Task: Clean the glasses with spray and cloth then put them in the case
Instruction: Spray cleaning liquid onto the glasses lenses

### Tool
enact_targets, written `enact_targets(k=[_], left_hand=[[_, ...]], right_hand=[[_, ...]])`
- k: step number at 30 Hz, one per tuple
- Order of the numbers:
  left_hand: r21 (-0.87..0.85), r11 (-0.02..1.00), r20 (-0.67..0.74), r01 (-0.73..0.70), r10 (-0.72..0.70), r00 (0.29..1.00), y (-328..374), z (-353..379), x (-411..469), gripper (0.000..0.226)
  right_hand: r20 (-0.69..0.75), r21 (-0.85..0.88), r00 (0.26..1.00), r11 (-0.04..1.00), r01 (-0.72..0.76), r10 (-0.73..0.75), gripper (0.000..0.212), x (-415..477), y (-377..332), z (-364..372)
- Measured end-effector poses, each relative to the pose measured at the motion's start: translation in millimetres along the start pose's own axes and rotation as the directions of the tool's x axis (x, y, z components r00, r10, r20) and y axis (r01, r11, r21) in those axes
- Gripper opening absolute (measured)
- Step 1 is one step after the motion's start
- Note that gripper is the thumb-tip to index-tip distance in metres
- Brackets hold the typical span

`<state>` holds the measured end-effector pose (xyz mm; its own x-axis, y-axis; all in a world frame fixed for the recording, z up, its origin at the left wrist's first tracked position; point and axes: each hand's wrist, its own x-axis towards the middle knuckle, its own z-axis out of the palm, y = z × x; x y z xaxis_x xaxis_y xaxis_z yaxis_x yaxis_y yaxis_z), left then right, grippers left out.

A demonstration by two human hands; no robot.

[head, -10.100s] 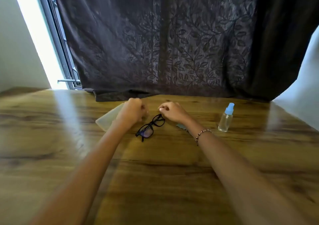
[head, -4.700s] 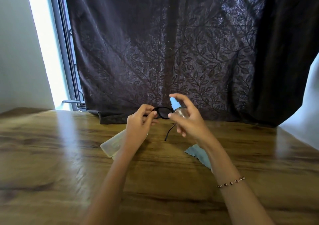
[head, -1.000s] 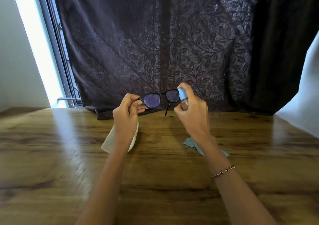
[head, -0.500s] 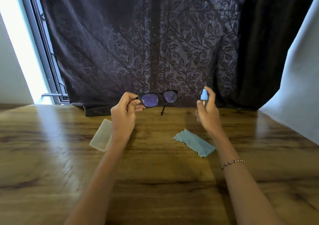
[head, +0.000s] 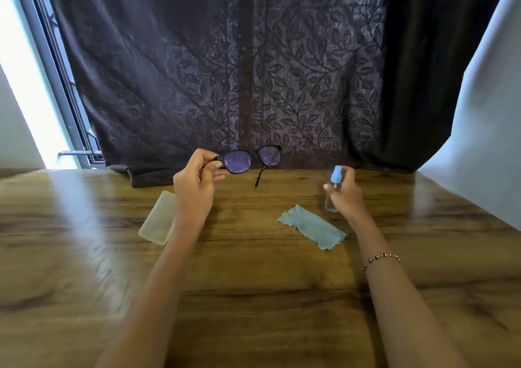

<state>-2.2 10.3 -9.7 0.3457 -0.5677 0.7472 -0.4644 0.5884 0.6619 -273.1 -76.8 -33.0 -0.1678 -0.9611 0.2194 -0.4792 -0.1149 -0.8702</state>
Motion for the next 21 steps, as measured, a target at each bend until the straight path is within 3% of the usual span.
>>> enact_targets(k=[6, 9, 12, 15, 18, 21], left_hand=[[-0.012, 1.0, -0.012, 0.008, -0.008, 1.0, 0.5, -1.7, 0.3, 0.016], [-0.024, 1.0, -0.023, 0.013, -0.013, 1.0, 1.0, -2.2, 0.9, 0.016], [-0.035, 0.999, -0.036, 0.024, -0.025, 0.999, 0.4, -3.1, 1.7, 0.018], [-0.029, 0.999, -0.04, 0.023, -0.024, 0.999, 0.5, -3.7, 0.9, 0.018], [-0.013, 1.0, -0.034, 0.013, -0.013, 0.999, 0.3, -4.5, 0.1, 0.017], [-0.006, 1.0, -0.028, 0.015, -0.015, 0.999, -0.6, -4.5, 0.0, 0.015]], right_hand=[[0.059, -0.058, 0.995, 0.995, -0.078, 0.081, 0.074, -3.4, -6.4, -8.9], [-0.058, -0.098, 0.997, 0.994, 0.05, -0.056, 0.085, -8.3, -26.7, -20.8], [-0.193, -0.2, 0.939, 0.948, 0.247, -0.285, 0.06, -15.4, -49.3, -25.3], [-0.001, -0.262, 0.939, 0.906, 0.331, -0.344, 0.029, -25.8, -64.8, -13.1], [0.22, -0.351, 0.938, 0.875, 0.334, -0.27, 0.02, -27.6, -52.5, 12.6], [0.301, -0.502, 0.942, 0.815, 0.29, -0.15, 0.013, -29.4, -34.8, 33.2]])
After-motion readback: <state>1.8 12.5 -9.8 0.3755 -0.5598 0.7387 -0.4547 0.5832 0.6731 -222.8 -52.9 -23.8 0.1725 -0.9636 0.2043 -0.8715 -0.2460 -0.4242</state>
